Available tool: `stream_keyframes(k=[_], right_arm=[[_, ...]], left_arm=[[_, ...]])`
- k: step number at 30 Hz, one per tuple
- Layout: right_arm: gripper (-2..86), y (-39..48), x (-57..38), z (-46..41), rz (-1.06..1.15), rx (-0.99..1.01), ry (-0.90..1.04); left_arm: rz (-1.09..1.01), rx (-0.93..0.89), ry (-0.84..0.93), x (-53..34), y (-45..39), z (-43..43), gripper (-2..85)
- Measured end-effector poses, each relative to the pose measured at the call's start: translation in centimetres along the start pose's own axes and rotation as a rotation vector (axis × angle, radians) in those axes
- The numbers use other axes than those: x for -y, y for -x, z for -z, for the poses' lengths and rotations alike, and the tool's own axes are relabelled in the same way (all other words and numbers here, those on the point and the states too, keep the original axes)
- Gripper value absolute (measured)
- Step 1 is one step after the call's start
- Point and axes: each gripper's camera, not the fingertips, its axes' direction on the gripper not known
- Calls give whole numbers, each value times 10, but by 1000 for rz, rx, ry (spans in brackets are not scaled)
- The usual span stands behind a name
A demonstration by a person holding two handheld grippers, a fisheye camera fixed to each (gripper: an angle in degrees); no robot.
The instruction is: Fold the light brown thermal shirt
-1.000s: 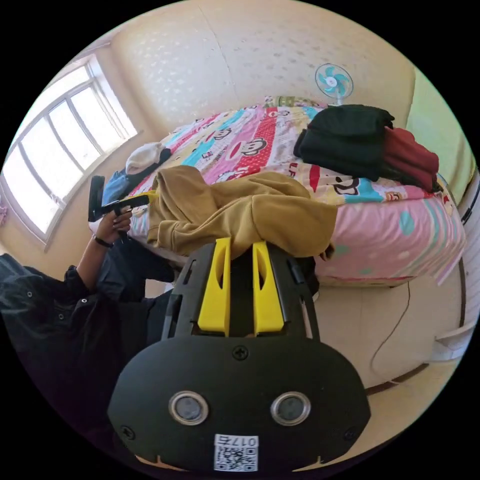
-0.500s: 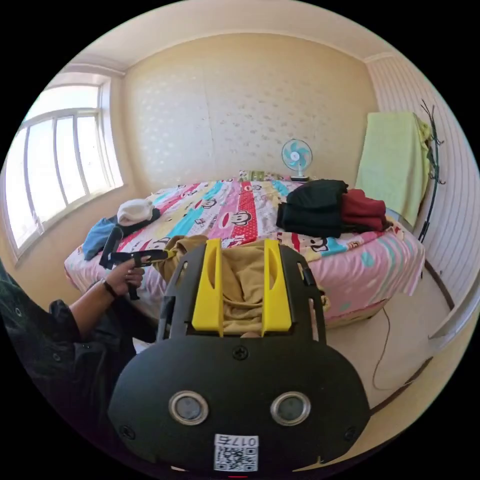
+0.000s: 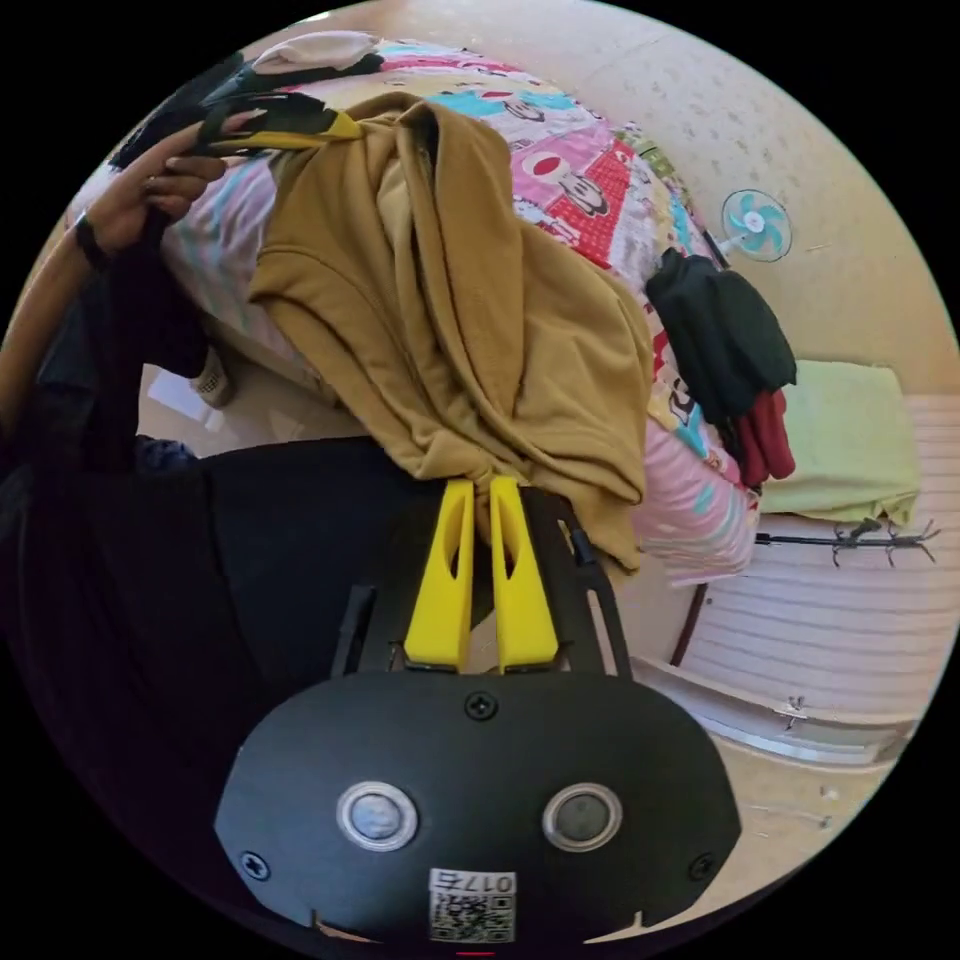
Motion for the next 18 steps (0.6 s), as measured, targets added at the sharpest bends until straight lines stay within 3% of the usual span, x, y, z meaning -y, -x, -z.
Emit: stream_keyframes(k=[2,4,7,8,9,11,12,14,15,17,18], right_arm=[[34,-60,-13,55,-218,-73,-197],[31,-108,-21,94,-349,-126,-377],[28,-162,-20,163,-393,-245,-772],[29,-183,-18,192,-355,-139,-990],[29,-196,-15,205,-339,-46,-1084],[31,-260,18,234,-295,479,-1352],[31,-275,30,235,-275,638,-1408],[33,-320,99,225,-64,1295,-1523],[34,-324,117,220,-1,1436,-1551],[36,-330,189,187,182,1961,-1644],[37,-329,206,175,137,2044,-1625]], left_arm=[[-65,2,-26,3,-17,19,47],[-110,-40,-184,1,-32,59,25],[-105,-176,-335,-1,-32,97,26],[-101,-198,-343,-1,-30,101,28],[-98,-223,-336,1,-28,106,36],[-97,-210,-314,3,-26,108,49],[-94,-188,-309,3,-25,110,56],[-103,-169,-331,1,-28,115,65],[-116,-168,-354,1,-30,120,70],[-131,-165,-387,0,-33,129,79],[-143,-161,-406,1,-34,135,84]])
